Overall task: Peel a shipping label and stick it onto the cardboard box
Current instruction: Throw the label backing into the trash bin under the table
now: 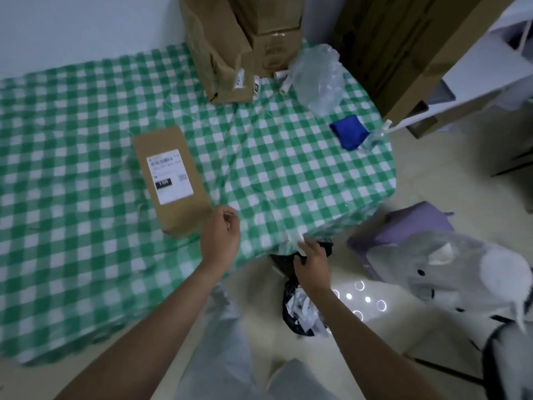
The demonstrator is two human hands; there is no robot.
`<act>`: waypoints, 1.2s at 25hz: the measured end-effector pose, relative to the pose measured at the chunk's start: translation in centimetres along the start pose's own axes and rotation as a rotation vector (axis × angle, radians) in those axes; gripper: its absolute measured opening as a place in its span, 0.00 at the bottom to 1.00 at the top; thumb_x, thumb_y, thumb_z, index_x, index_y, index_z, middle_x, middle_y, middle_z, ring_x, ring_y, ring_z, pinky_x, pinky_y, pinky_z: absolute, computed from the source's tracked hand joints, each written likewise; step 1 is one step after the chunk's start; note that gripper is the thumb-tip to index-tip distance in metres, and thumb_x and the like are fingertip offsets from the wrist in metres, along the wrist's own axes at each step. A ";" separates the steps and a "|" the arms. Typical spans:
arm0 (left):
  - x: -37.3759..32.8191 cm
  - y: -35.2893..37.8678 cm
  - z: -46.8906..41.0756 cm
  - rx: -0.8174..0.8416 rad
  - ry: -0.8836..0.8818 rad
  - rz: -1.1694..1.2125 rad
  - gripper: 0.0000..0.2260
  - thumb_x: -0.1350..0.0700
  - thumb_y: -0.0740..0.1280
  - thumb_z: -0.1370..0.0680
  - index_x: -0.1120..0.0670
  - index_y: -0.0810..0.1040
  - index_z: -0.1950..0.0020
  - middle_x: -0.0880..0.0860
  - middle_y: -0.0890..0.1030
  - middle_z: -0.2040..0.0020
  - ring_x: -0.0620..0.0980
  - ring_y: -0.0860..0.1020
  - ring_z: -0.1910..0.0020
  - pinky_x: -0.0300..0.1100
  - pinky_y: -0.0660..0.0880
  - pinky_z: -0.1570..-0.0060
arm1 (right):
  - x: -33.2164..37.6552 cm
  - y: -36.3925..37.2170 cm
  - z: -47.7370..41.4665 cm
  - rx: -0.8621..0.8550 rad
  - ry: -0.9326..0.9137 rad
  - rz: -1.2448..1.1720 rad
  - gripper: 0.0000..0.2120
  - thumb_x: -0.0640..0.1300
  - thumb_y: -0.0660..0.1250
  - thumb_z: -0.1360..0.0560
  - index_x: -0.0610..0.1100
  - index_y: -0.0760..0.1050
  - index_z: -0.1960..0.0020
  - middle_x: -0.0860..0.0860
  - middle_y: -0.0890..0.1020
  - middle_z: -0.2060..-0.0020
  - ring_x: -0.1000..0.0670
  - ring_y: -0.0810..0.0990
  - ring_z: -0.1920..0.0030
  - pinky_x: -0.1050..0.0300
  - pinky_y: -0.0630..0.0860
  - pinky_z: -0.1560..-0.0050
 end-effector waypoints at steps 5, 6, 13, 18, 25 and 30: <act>-1.2 5.3 6.1 0.155 -0.165 0.072 0.06 0.51 0.59 0.18 0.51 0.73 0.49 0.55 0.81 0.51 0.54 0.76 0.64 0.52 0.74 0.63 | -9.9 -2.6 5.6 0.089 0.087 0.116 0.18 0.42 0.64 0.24 0.41 0.75 0.35 0.48 0.73 0.32 0.46 0.71 0.32 0.52 0.73 0.37; -1.2 6.0 6.5 0.175 -0.173 0.064 0.06 0.51 0.59 0.19 0.51 0.73 0.49 0.55 0.82 0.51 0.52 0.76 0.64 0.48 0.72 0.65 | -11.5 -2.7 6.2 0.109 0.134 0.141 0.18 0.43 0.63 0.24 0.42 0.75 0.34 0.50 0.72 0.32 0.47 0.69 0.31 0.52 0.73 0.38; -2.0 11.7 8.4 0.406 -0.170 -0.026 0.09 0.51 0.59 0.19 0.54 0.75 0.50 0.54 0.82 0.51 0.52 0.75 0.61 0.45 0.72 0.59 | -17.8 -0.2 8.8 0.201 0.309 0.161 0.19 0.43 0.61 0.23 0.42 0.72 0.34 0.50 0.69 0.29 0.47 0.65 0.30 0.51 0.73 0.41; -0.3 17.4 7.1 0.491 -0.151 -0.034 0.08 0.52 0.59 0.19 0.54 0.75 0.50 0.50 0.81 0.56 0.52 0.78 0.54 0.47 0.73 0.48 | -22.6 5.0 7.4 0.197 0.442 0.010 0.17 0.42 0.60 0.23 0.37 0.74 0.36 0.43 0.70 0.31 0.42 0.68 0.32 0.48 0.70 0.36; 4.7 25.0 3.4 0.576 -0.163 -0.030 0.08 0.55 0.60 0.19 0.57 0.76 0.49 0.49 0.80 0.62 0.46 0.76 0.64 0.44 0.72 0.55 | -29.9 14.8 2.9 0.238 0.681 -0.209 0.13 0.42 0.62 0.24 0.32 0.78 0.57 0.37 0.81 0.59 0.38 0.79 0.50 0.48 0.74 0.41; 6.8 27.9 2.2 0.635 -0.153 -0.025 0.09 0.53 0.60 0.19 0.55 0.77 0.47 0.47 0.82 0.59 0.45 0.77 0.62 0.42 0.69 0.62 | -33.3 19.0 1.0 0.410 0.812 -0.268 0.26 0.49 0.66 0.24 0.36 0.69 0.31 0.37 0.74 0.34 0.39 0.71 0.33 0.48 0.67 0.32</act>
Point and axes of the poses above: each hand's wrist, its own z-axis away from the middle knuckle, its own y-axis out of the palm, x = y × z, the point moved 1 cm from there along -z, towards the middle knuckle
